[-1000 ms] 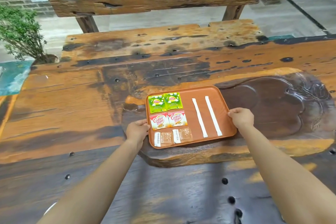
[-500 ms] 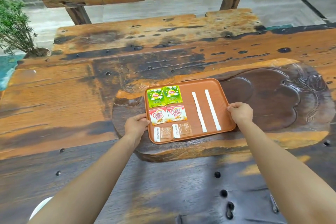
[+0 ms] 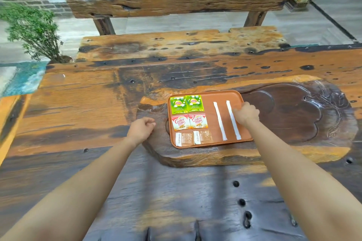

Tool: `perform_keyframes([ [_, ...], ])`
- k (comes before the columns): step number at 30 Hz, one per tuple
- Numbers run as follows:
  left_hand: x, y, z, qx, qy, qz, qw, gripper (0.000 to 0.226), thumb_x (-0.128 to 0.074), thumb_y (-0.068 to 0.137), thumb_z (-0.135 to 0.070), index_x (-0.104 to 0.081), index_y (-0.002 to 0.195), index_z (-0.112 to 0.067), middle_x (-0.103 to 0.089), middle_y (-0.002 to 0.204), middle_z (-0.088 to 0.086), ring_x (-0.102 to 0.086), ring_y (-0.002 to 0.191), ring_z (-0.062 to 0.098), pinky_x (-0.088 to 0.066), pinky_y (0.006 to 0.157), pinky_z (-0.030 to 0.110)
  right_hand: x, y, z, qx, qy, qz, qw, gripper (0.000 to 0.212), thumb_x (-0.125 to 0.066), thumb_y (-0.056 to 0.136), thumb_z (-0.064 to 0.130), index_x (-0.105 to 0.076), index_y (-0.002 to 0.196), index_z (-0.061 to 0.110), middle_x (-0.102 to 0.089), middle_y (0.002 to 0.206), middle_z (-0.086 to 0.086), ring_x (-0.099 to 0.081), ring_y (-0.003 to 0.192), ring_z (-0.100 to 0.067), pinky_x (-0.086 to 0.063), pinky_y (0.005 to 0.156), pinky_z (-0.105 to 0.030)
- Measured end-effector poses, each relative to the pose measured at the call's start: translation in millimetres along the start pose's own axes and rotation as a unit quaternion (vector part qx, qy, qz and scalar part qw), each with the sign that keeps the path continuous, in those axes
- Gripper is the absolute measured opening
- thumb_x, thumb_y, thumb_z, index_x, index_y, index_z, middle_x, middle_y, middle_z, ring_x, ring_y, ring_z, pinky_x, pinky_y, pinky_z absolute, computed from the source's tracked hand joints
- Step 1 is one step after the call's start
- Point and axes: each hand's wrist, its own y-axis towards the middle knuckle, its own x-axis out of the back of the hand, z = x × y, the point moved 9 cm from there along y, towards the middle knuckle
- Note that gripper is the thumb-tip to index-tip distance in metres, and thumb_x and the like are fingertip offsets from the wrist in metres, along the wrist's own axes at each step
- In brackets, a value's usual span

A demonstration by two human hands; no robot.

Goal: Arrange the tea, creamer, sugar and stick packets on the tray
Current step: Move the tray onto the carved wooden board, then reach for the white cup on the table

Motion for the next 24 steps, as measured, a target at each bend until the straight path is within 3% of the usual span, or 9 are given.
perform_keyframes([
  [3, 21, -20, 10, -0.034, 0.116, 0.054, 0.991, 0.036, -0.051, 0.093, -0.026, -0.059, 0.125, -0.011, -0.063, 0.127, 0.007, -0.056, 0.117, 0.022, -0.04, 0.097, 0.025, -21, -30, 52, 0.087, -0.051, 0.035, 0.994, 0.052, -0.043, 0.094, 0.033, -0.039, 0.134, 0.0, -0.043, 0.14, -0.02, -0.035, 0.132, -0.035, -0.031, 0.107, -0.04],
  [7, 50, -52, 40, -0.065, 0.224, 0.105, 0.967, 0.035, -0.051, 0.092, -0.029, -0.061, 0.123, -0.015, -0.061, 0.13, 0.005, -0.055, 0.119, 0.021, -0.04, 0.094, 0.023, -78, -84, 115, 0.196, -0.096, 0.107, 0.97, 0.055, -0.046, 0.092, 0.038, -0.042, 0.134, 0.003, -0.046, 0.139, -0.02, -0.041, 0.129, -0.036, -0.033, 0.105, -0.039],
  [11, 82, -87, 93, -0.053, 0.241, 0.113, 0.962, 0.038, -0.05, 0.093, -0.03, -0.058, 0.126, -0.013, -0.062, 0.129, 0.006, -0.058, 0.116, 0.02, -0.04, 0.092, 0.022, -136, -150, 161, 0.294, -0.109, 0.165, 0.935, 0.048, -0.048, 0.09, 0.033, -0.049, 0.127, 0.001, -0.053, 0.131, -0.022, -0.046, 0.124, -0.038, -0.038, 0.099, -0.038],
  [18, 141, -155, 206, 0.053, 0.135, -0.021, 0.989, 0.045, -0.052, 0.093, -0.026, -0.046, 0.137, -0.018, -0.058, 0.134, 0.009, -0.054, 0.123, 0.021, -0.038, 0.099, 0.029, -231, -236, 174, 0.381, -0.162, 0.217, 0.884, 0.054, -0.046, 0.092, 0.036, -0.036, 0.137, 0.007, -0.043, 0.14, -0.016, -0.032, 0.13, -0.036, -0.034, 0.104, -0.043],
  [21, 139, -183, 259, 0.106, 0.02, -0.055, 0.993, 0.047, -0.05, 0.093, -0.028, -0.043, 0.139, -0.02, -0.049, 0.142, 0.004, -0.048, 0.129, 0.021, -0.033, 0.106, 0.032, -261, -261, 167, 0.408, -0.157, 0.227, 0.87, 0.057, -0.045, 0.093, 0.037, -0.031, 0.141, 0.008, -0.037, 0.146, -0.013, -0.027, 0.136, -0.033, -0.028, 0.11, -0.042],
  [24, 115, -205, 299, 0.147, -0.088, -0.074, 0.982, 0.047, -0.046, 0.095, -0.025, -0.039, 0.142, -0.02, -0.043, 0.146, 0.004, -0.041, 0.133, 0.019, -0.028, 0.104, 0.025, -286, -268, 151, 0.411, -0.158, 0.24, 0.865, 0.059, -0.041, 0.094, 0.038, -0.024, 0.145, 0.014, -0.02, 0.156, -0.006, -0.013, 0.143, -0.027, -0.016, 0.115, -0.043],
])
